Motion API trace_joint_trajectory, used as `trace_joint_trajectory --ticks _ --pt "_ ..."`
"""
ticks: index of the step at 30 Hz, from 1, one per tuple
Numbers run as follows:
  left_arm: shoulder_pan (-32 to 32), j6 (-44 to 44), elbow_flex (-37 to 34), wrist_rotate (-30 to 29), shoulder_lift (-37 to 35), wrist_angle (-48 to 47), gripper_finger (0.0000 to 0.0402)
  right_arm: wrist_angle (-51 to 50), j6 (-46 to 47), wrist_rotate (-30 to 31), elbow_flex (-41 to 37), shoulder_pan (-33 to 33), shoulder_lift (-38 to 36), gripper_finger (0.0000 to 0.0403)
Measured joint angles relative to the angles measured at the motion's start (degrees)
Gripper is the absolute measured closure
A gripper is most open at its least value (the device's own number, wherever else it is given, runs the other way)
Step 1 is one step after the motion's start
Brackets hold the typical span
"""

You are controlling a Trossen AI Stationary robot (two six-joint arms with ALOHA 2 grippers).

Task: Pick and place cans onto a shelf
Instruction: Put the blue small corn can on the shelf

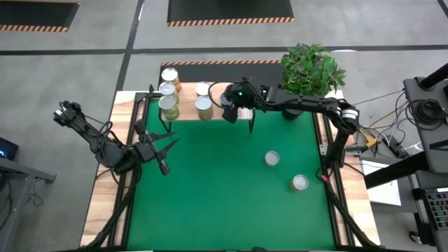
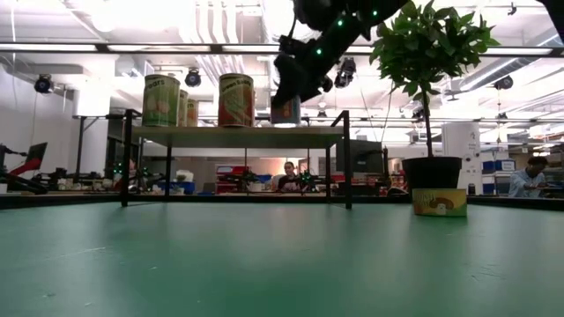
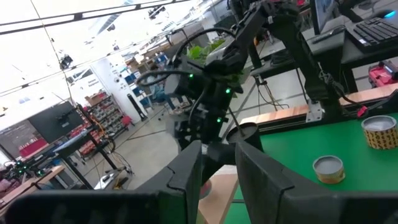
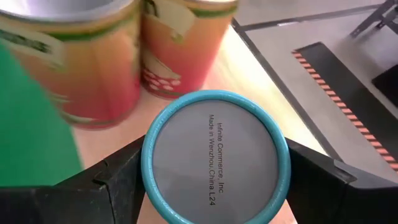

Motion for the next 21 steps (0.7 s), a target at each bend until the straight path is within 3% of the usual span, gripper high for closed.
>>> trace_joint_trajectory --ticks 21 --pt "0.0 0.2 0.0 2.9 0.0 0.3 0.0320 1.7 1.2 0.0 -0.3 -1.6 2.7 0.0102"
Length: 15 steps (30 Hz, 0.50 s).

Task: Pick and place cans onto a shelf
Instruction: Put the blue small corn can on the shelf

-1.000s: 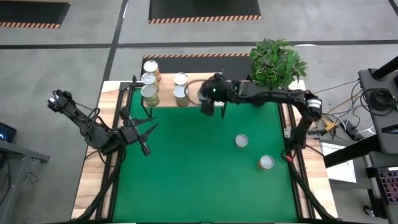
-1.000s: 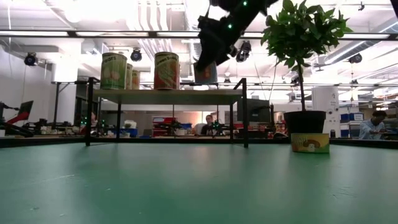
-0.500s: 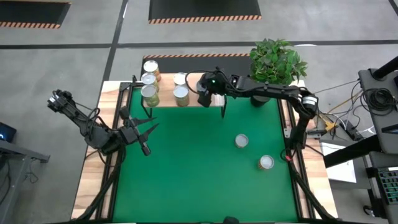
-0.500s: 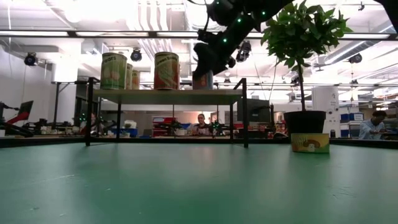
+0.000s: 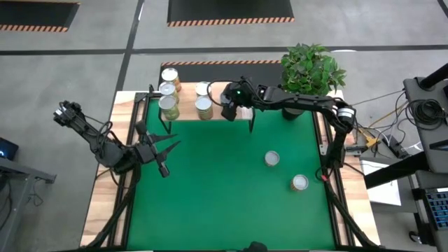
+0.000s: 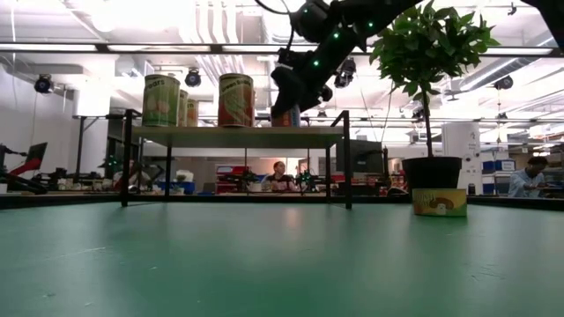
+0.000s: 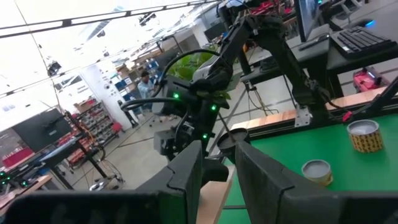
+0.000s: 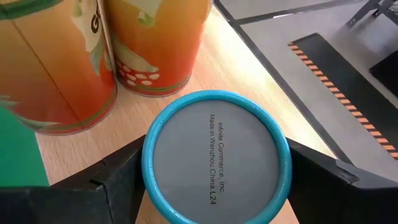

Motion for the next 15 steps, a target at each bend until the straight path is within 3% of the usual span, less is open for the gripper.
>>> trace_joint_trajectory --ticks 8,15 --pt "0.0 0.0 0.0 0.0 0.0 0.0 0.0320 -0.2 0.1 0.0 -0.1 0.0 0.2 0.0054" --pt "0.0 0.0 0.0 0.0 0.0 0.0 0.0320 -0.3 -0.7 0.0 1.2 0.0 -0.1 0.0044"
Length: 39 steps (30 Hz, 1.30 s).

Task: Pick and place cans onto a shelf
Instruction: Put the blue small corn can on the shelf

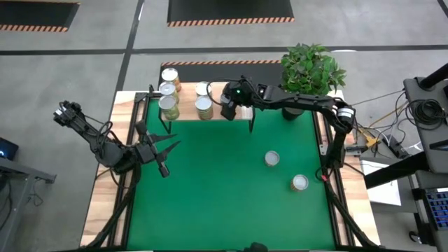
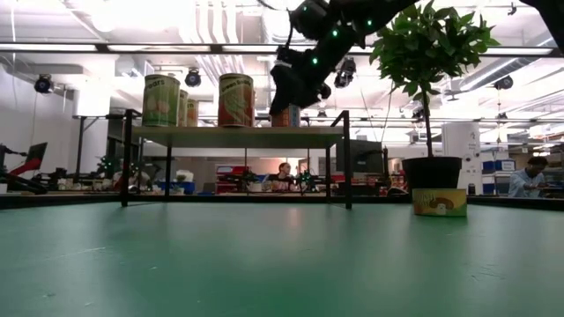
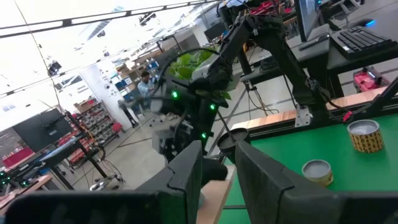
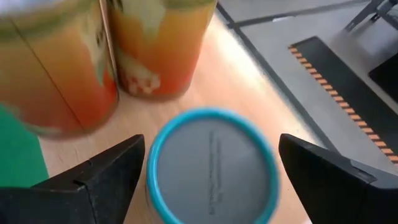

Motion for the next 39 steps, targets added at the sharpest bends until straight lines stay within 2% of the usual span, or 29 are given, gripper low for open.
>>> trace_joint_trajectory --ticks 3,8,13,16,19,24,27,39 --pt "0.0 0.0 0.0 0.0 0.0 0.0 0.0320 -1.4 -0.1 0.0 2.1 0.0 -0.5 0.0044" --pt "0.0 0.0 0.0 0.0 0.0 0.0 0.0320 -9.3 0.6 0.0 7.4 0.0 -0.5 0.0046" --pt "0.0 0.0 0.0 0.0 0.0 0.0 0.0320 -19.0 -0.3 0.4 13.1 1.0 -0.5 0.0087" --pt "0.0 0.0 0.0 0.0 0.0 0.0 0.0320 -23.1 -1.6 0.4 15.4 2.1 -0.5 0.0135" --pt "0.0 0.0 0.0 0.0 0.0 0.0 0.0320 -27.0 -2.3 0.4 16.1 3.0 -0.6 0.0200" --pt "0.0 0.0 0.0 0.0 0.0 0.0 0.0320 -29.2 -2.7 0.4 13.5 3.3 -0.6 0.0321" --pt "0.0 0.0 0.0 0.0 0.0 0.0 0.0320 -28.2 -4.3 0.4 11.0 3.3 -0.6 0.0380" --pt "0.0 0.0 0.0 0.0 0.0 0.0 0.0320 -18.4 -8.9 2.5 9.0 2.5 1.7 0.0394"
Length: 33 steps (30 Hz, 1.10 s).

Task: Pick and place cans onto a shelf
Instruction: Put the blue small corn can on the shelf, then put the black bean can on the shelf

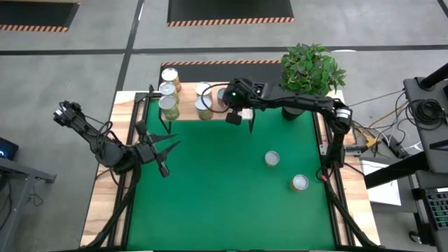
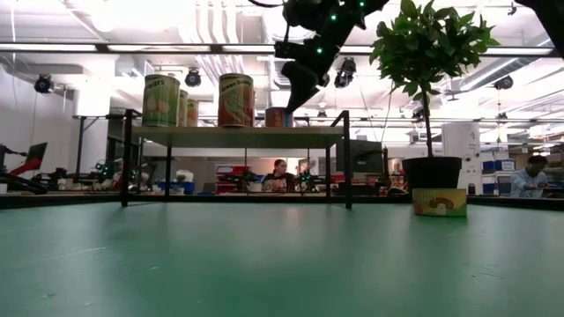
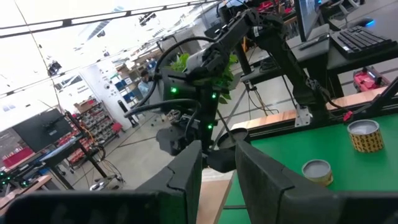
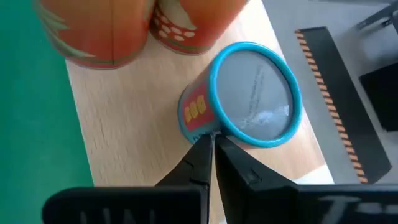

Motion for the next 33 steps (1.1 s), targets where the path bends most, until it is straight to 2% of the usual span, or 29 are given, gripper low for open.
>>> trace_joint_trajectory --ticks 11,20,23,26,33 --pt "0.0 0.3 0.0 0.0 0.0 0.0 0.0320 -2.0 0.2 1.1 0.0 0.7 -1.6 0.0394" --pt "0.0 0.6 0.0 0.0 0.0 0.0 0.0320 -8.7 6.7 0.4 0.0 10.5 -6.8 0.0394" --pt "0.0 0.6 0.0 0.0 0.0 0.0 0.0320 -12.5 12.1 -1.2 -0.9 15.2 -8.2 0.0394" --pt "0.0 0.5 0.0 0.0 0.0 0.0 0.0320 -15.5 19.6 -6.0 -3.1 19.5 -9.2 0.0394" --pt "0.0 -0.2 0.0 0.0 0.0 0.5 0.0320 -19.6 41.3 -14.0 -13.5 29.2 -11.7 0.0394"
